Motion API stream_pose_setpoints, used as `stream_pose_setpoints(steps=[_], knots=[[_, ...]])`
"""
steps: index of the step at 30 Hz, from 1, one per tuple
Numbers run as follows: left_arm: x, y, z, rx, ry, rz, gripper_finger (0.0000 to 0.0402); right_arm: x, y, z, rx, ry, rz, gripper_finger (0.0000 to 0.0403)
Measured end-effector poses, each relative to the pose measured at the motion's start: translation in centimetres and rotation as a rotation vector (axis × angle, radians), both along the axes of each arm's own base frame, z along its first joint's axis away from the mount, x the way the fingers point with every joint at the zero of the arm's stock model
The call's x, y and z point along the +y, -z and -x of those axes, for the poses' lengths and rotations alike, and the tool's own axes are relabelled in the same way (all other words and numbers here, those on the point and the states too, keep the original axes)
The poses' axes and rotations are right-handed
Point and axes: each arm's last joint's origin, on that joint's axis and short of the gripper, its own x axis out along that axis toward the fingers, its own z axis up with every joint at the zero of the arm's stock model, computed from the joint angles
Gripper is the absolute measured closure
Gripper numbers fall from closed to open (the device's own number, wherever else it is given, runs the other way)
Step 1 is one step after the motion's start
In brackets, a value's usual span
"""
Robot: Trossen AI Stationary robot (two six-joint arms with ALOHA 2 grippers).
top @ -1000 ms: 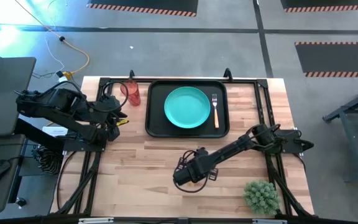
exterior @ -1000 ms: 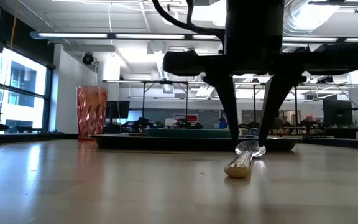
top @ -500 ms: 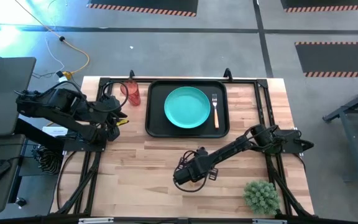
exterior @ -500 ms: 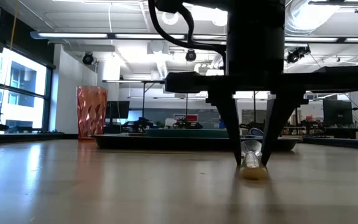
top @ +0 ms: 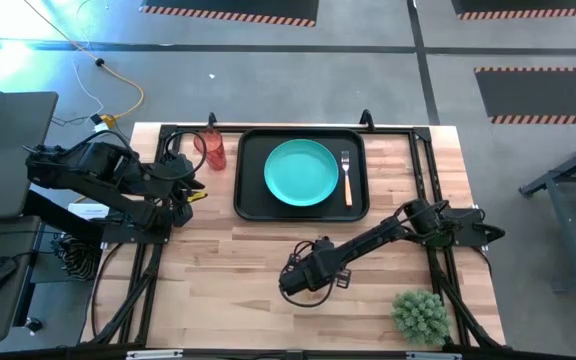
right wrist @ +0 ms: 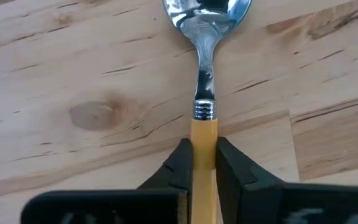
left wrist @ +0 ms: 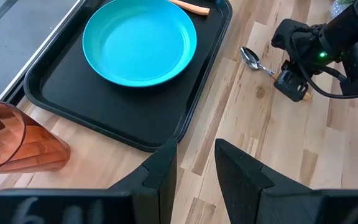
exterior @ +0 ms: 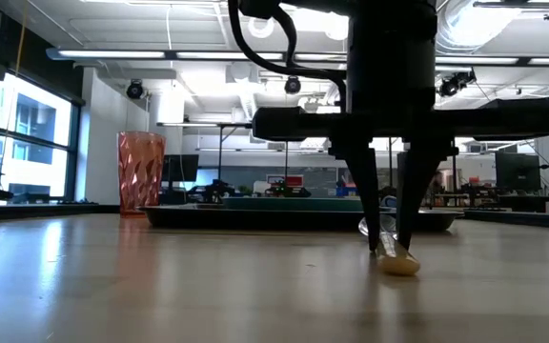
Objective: Pick and place plate/cup/fork/spoon on tray
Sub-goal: Put the yellow spoon on the black serving tray to the right of the orange fork
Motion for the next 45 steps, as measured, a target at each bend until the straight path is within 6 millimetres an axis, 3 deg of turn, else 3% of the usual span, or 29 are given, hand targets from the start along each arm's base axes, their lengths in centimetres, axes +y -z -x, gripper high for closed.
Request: stream_pose_setpoints(steps=[8,24,37,45], knots=[[0.0,0.0,0.0,0.000,0.000,0.000,0.0303,0.1,-1.1,-0.2,0.037,-0.019,0.034,0.0383],[0.0,0.0,0.0,0.001,0.002,-0.002,0.0303,-0.9,-6.3,-0.1,0.136,-0.173,0.171,0.0383],[0.0,0.0,0.0,0.002,0.002,-0.003,0.0303,-6.9,-11.9,1.2,0.153,-0.325,0.337,0.0383],[0.2,0.0,-0.1,0.009,0.014,-0.038,0.0303,-11.8,-14.9,4.8,0.169,-0.345,0.417,0.0383]])
